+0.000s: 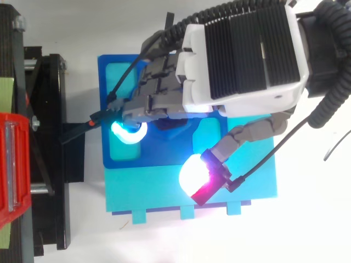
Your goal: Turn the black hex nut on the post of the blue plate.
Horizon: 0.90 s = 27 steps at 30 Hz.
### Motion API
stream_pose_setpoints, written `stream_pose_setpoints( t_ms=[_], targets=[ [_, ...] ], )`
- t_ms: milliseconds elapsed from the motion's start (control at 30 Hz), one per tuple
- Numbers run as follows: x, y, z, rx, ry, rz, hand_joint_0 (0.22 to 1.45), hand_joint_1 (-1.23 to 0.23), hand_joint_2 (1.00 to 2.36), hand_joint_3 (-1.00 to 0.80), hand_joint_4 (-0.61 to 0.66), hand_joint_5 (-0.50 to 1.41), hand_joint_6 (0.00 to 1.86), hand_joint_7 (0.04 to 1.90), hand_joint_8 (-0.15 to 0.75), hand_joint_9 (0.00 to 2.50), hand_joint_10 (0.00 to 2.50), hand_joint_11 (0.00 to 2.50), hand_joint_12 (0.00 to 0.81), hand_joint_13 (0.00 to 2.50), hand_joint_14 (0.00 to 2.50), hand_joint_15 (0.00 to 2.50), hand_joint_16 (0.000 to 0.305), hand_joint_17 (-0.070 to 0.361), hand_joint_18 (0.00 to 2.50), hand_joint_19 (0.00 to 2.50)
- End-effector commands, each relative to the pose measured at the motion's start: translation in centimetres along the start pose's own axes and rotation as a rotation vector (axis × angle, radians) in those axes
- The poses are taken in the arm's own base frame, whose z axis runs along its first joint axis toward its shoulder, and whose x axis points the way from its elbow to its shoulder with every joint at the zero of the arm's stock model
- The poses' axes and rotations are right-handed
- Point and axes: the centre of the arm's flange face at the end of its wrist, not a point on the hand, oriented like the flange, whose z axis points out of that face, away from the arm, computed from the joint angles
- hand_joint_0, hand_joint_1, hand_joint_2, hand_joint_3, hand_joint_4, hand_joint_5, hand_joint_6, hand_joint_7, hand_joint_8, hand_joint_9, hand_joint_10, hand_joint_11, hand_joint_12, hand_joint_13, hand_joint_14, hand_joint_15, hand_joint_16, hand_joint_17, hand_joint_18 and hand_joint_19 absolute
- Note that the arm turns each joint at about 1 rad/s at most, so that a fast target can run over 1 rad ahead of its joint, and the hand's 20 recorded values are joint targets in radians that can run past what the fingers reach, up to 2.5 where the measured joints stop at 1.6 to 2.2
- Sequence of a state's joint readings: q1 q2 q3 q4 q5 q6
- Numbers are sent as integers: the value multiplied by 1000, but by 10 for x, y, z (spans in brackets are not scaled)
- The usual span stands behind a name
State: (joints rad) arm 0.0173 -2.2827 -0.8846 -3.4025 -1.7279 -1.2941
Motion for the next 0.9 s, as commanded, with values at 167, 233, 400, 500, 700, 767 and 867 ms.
stream_pose_setpoints(
  t_ms=[167,233,400,500,700,767,867],
  targets=[
    [-1,-7,-4,3,8,-13,474,-498,1000,-500,155,-194,503,806,190,516,9,218,314,607,15,333,38,84,266,379],
    [-1,-11,-6,3,11,-19,475,-498,1000,-500,157,-193,503,809,189,518,8,219,315,608,13,330,37,84,264,379],
    [-3,-18,-8,5,10,-35,475,-498,1000,-500,161,-192,503,811,191,525,10,229,313,611,13,336,37,83,264,380],
    [-3,-24,-11,5,15,-46,476,-497,1000,-500,161,-191,503,815,192,526,9,221,313,612,13,333,37,82,263,379],
    [-5,-33,-16,2,21,-57,476,-497,1000,-500,160,-191,503,813,190,527,10,226,311,612,15,339,36,82,259,380],
    [-5,-36,-18,0,21,-64,476,-497,1000,-500,162,-191,503,812,191,527,9,234,310,613,14,340,36,81,258,377],
    [-7,-42,-20,-4,21,-70,476,-498,1000,-500,159,-191,503,813,191,528,11,222,310,616,14,344,36,81,257,381]
  ],
)
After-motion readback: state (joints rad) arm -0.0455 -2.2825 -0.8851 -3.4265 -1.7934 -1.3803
